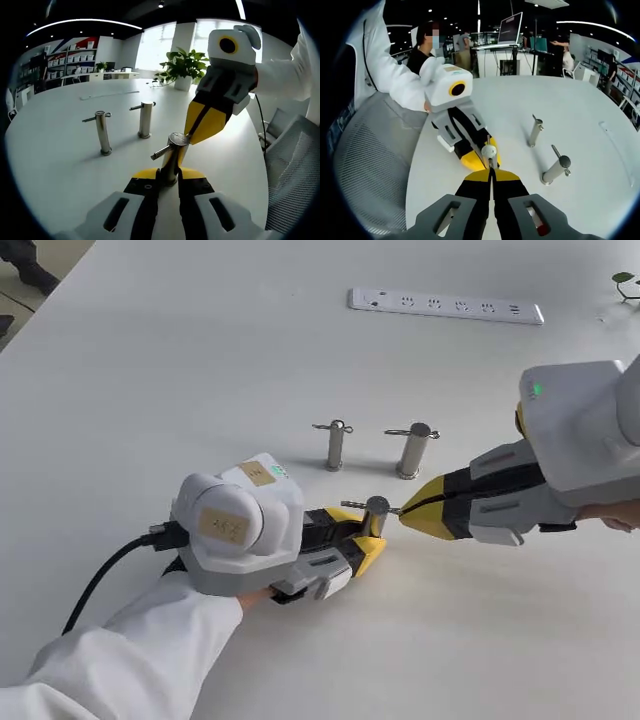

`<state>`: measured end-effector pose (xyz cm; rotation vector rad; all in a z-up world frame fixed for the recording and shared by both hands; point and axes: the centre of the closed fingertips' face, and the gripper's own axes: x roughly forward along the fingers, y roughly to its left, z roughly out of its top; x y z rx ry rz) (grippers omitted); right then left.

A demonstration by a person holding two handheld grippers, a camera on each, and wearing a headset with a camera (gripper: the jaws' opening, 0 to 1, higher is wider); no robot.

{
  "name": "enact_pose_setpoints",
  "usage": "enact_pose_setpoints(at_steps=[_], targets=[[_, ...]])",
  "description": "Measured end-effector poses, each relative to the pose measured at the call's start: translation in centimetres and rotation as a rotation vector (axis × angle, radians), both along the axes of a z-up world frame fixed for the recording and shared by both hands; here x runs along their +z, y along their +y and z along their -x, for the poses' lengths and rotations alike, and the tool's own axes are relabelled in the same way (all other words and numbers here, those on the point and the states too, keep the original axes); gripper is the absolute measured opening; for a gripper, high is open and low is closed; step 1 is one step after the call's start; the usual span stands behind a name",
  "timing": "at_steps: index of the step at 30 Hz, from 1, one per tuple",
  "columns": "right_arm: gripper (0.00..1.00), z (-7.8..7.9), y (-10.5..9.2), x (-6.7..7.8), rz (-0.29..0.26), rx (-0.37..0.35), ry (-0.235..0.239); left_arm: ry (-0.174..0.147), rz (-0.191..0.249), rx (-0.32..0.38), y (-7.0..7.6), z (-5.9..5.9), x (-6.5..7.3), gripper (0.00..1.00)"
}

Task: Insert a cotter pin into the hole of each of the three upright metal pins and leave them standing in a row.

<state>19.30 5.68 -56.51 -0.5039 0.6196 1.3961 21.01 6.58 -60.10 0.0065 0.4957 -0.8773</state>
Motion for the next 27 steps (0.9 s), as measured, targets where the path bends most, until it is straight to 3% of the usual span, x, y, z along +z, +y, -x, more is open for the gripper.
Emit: enact_pose_setpoints(at_steps=[16,21,22,23,24,27], targets=[[0.0,-0.2,-0.1,0.6,-0.018,-0.019,-0.027,0.005,-0.016,0.0,0.0,0.0,-0.1,0.13],[0.07,-0.5,-0.4,0.9,-0.018,-0.031,-0.051,-0.005,-0.058,-0.03,0.2,0.6,0.2,0.19],[0.09,-0.5,-0.4,1.1,-0.023,-0.034,-0.053,-0.019,-0.078,-0.031,0.5,0.7,0.3,0.22],[0.1,-0.5,-0.3,1.2,-0.028,-0.037,-0.06,-0.053,-0.129,-0.038,1.1,0.6,0.3,0.24],[0.12,-0.5,-0.3,1.3,-0.035,-0.042,-0.067,-0.043,-0.161,-0.052,1.4,1.0,0.1,0.26],[0.16,-0.4,0.1,1.6,-0.065,-0.058,-0.06,-0.046,-0.157,-0.073,1.6,1.7,0.8,0.34]])
